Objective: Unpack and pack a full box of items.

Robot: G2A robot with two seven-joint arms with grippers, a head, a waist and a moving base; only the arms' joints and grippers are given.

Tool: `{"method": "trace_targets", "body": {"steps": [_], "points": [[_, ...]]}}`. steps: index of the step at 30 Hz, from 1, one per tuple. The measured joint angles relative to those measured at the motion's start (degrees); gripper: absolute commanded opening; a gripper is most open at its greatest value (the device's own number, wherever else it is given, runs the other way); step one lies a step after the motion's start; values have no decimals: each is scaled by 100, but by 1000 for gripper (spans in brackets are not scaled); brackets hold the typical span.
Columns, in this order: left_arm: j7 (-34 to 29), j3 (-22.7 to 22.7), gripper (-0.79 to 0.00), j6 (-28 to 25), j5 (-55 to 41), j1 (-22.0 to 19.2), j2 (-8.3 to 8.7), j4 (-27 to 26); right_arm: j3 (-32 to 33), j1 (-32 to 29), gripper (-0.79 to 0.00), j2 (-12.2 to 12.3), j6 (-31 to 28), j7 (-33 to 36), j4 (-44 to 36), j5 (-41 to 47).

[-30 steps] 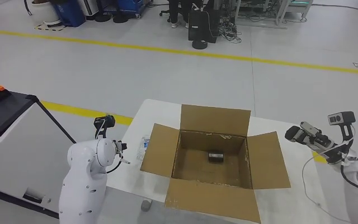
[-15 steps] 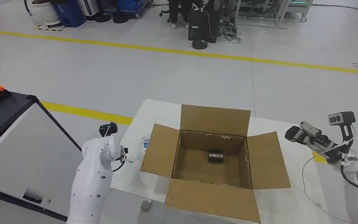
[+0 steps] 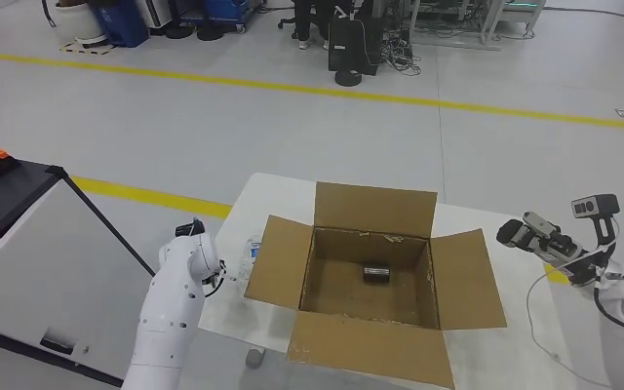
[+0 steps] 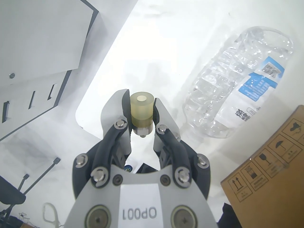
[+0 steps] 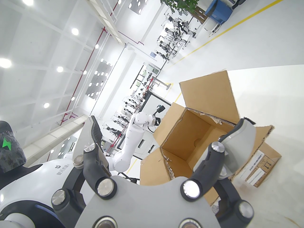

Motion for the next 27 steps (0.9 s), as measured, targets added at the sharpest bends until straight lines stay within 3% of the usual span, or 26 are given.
{"method": "trace_targets", "body": {"steps": [27], "points": [[302, 256, -785, 60, -54, -600, -78, 1497, 0, 0, 0, 0, 0, 0, 0, 0]]}}
